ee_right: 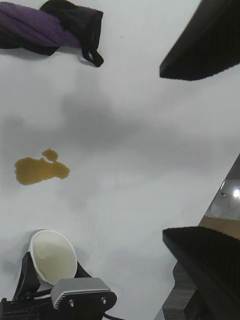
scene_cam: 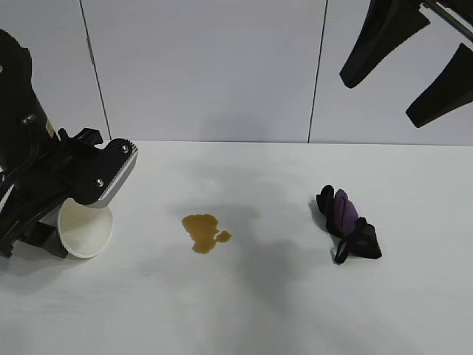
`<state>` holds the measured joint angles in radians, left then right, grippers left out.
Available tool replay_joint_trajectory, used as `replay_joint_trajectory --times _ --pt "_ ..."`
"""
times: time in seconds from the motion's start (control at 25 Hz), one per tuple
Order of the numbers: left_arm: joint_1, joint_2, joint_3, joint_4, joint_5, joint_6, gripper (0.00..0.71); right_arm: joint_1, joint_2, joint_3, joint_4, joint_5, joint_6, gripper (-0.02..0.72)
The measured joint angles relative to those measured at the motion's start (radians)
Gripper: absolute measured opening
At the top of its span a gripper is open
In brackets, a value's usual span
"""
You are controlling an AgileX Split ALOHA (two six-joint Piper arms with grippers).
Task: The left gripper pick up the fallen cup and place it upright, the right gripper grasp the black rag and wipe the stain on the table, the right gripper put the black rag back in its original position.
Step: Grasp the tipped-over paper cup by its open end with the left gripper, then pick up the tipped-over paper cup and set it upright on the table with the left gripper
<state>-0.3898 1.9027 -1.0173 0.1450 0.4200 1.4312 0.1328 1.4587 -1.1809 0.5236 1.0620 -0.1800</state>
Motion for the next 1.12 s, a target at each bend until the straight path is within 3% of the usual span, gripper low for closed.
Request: replay_joint_trajectory --times 0.24,0.56,0.68,0.92,1.12 --pt "0.0 -0.062 0.002 -0.047 -0.167 -0.11 0.538 0.0 0.0 0.0 0.0 0.0 0.0 0.558" --pt "0.0 -0.166 0.002 -0.49 -0.454 -0.322 0.538 0.0 0.0 0.0 0.0 0.0 0.0 0.558" --pt "0.0 -0.182 0.002 -0.578 -0.521 -0.407 0.537 0.0 0.0 0.0 0.0 0.0 0.0 0.558" --pt "0.001 -0.193 0.003 -0.601 -0.537 -0.642 0.533 0.0 0.0 0.0 0.0 0.001 0.0 0.558" --pt "0.001 -0.193 0.003 -0.502 -0.46 -0.687 0.531 0.0 0.0 0.0 0.0 0.001 0.0 0.558"
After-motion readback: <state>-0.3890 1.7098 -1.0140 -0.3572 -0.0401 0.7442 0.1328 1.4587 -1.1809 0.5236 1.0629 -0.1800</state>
